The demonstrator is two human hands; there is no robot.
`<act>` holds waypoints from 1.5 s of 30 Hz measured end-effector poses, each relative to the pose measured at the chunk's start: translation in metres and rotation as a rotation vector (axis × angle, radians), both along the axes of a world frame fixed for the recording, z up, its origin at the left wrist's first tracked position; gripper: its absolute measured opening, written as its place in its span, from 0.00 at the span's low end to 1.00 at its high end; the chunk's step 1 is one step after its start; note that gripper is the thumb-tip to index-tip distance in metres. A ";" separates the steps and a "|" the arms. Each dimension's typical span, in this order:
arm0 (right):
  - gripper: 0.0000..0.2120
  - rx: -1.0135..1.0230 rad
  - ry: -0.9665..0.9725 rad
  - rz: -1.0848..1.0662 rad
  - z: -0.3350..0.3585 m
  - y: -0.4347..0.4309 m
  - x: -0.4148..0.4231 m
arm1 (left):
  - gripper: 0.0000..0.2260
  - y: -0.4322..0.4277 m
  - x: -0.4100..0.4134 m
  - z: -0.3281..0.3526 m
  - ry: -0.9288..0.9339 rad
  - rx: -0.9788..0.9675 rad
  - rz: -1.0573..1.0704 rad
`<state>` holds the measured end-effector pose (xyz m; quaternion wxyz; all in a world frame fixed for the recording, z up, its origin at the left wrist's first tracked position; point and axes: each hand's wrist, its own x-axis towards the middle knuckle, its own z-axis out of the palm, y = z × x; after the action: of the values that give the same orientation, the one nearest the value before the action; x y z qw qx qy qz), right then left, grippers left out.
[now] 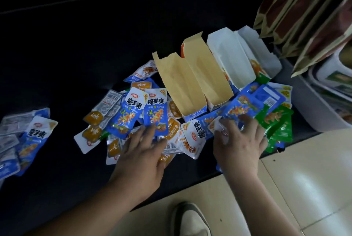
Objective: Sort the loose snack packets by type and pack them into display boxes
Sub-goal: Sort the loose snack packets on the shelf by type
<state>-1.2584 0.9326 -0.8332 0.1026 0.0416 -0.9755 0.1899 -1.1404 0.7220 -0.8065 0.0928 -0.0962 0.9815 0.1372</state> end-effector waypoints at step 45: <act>0.22 -0.501 -0.123 0.471 0.026 -0.091 0.066 | 0.11 -0.044 0.024 0.025 0.133 0.885 0.443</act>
<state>-1.1924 0.8417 -0.8074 0.0039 0.2277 -0.8666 0.4441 -1.1163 0.6780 -0.7815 0.0307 -0.2446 0.7889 0.5628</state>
